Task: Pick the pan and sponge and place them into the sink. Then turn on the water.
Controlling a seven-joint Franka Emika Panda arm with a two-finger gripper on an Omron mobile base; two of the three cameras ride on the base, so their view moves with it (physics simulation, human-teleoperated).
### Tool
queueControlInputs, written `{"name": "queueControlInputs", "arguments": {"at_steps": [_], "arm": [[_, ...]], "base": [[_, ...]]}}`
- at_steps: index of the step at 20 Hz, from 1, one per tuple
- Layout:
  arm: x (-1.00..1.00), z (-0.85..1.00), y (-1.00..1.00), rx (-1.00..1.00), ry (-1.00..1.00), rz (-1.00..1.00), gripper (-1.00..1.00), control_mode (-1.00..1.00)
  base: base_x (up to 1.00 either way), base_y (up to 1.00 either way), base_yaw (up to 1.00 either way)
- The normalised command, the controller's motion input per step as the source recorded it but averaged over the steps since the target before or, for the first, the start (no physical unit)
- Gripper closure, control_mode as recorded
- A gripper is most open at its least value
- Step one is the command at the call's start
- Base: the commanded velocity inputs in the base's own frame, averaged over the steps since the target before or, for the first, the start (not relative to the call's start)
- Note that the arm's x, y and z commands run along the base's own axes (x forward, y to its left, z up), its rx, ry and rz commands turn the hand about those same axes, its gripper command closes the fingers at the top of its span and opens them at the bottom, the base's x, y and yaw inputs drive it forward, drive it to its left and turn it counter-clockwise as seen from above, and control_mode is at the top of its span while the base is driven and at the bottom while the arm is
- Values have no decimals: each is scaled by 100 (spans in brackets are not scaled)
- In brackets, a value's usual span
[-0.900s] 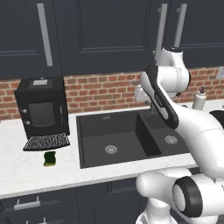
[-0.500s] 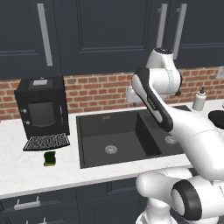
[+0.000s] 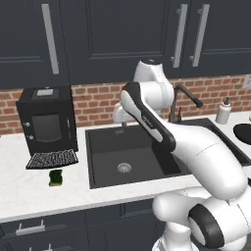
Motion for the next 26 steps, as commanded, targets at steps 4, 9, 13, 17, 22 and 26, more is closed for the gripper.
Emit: {"name": "queueControlInputs", "arguments": {"at_steps": [4, 9, 13, 17, 22, 26], "arm": [[-6, -26, 60, -4, 16, 11, -100, -100], [0, -24, 35, -1, 7, 13, -100, -100], [0, -44, 42, 0, 0, 5, -100, -100], [0, -44, 42, 0, -2, 0, -100, -100], [0, -46, 64, 0, -4, 0, -100, -100], [0, -31, 58, 0, 0, 0, -100, -100]], "base": [[0, 0, 0], [0, 0, 0], [0, 0, 0], [0, 0, 0], [0, 0, 0], [0, 0, 0]]}}
